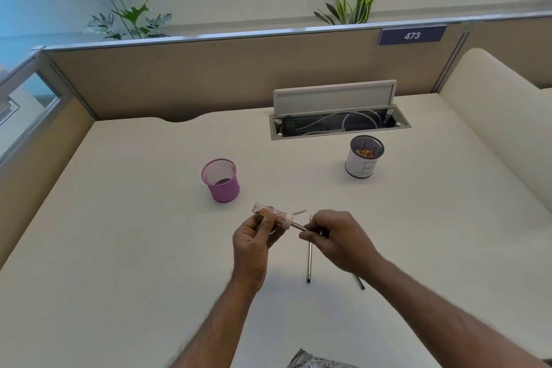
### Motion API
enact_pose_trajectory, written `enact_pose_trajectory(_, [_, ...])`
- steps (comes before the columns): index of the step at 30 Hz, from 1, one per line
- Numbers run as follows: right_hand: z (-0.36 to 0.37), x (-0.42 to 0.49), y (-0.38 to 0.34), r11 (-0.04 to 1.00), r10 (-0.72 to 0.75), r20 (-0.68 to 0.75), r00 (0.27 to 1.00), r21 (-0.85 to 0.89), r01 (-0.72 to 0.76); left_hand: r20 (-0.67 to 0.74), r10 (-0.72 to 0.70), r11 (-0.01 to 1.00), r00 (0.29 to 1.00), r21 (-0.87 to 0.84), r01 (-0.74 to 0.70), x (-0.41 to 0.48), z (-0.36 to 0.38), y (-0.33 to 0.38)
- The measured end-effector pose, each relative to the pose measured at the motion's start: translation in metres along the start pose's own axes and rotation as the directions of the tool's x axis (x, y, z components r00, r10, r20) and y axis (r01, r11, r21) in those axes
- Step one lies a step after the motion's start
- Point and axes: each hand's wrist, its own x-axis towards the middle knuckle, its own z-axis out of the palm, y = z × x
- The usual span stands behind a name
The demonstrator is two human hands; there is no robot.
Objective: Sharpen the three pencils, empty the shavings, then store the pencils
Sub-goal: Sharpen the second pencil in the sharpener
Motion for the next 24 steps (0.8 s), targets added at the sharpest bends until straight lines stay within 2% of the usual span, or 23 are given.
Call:
enact_pose_trajectory(1, [0.000, 0.000, 0.001, 0.996, -0.069, -0.011, 0.998, -0.054, 0.068, -0.012, -0.010, 1.000, 1.000, -0.013, 0.009, 0.000, 0.000, -0.001])
enact_pose_trajectory(3, [0.001, 0.002, 0.003, 0.994, -0.096, 0.009, 0.995, -0.056, 0.096, -0.028, -0.033, 0.999, 0.999, -0.038, 0.032, -0.002, 0.001, -0.004])
enact_pose_trajectory(7, [-0.001, 0.005, 0.004, 0.987, 0.078, 0.111, 0.991, 0.129, -0.093, -0.027, -0.060, 0.995, 0.998, -0.080, 0.057, -0.002, 0.001, -0.004])
enact_pose_trajectory(10, [-0.006, 0.008, 0.001, 0.920, 0.176, 0.222, 0.959, 0.309, -0.240, 0.002, -0.060, 0.994, 0.998, -0.096, 0.060, 0.000, 0.002, -0.001])
enact_pose_trajectory(12, [-0.010, 0.009, 0.000, 0.834, 0.213, 0.295, 0.931, 0.442, -0.331, 0.021, -0.054, 0.995, 0.998, -0.086, 0.055, 0.000, 0.003, 0.001])
enact_pose_trajectory(15, [-0.014, 0.009, -0.001, 0.711, 0.266, 0.411, 0.872, 0.527, -0.466, 0.036, -0.055, 0.995, 0.998, -0.078, 0.058, 0.000, 0.004, 0.003])
enact_pose_trajectory(17, [-0.017, 0.009, -0.001, 0.600, 0.312, 0.510, 0.802, 0.549, -0.583, 0.055, -0.067, 0.993, 0.996, -0.090, 0.071, 0.001, 0.004, 0.004])
enact_pose_trajectory(20, [-0.019, 0.009, -0.001, 0.413, 0.360, 0.662, 0.657, 0.519, -0.749, 0.087, -0.079, 0.990, 0.993, -0.107, 0.089, 0.000, 0.005, 0.006])
enact_pose_trajectory(22, [-0.019, 0.008, 0.000, 0.290, 0.346, 0.736, 0.582, 0.505, -0.813, 0.093, -0.081, 0.990, 0.992, -0.111, 0.091, 0.000, 0.005, 0.006])
enact_pose_trajectory(24, [-0.018, 0.007, 0.002, 0.189, 0.313, 0.782, 0.539, 0.505, -0.842, 0.099, -0.082, 0.990, 0.992, -0.108, 0.093, 0.000, 0.005, 0.006])
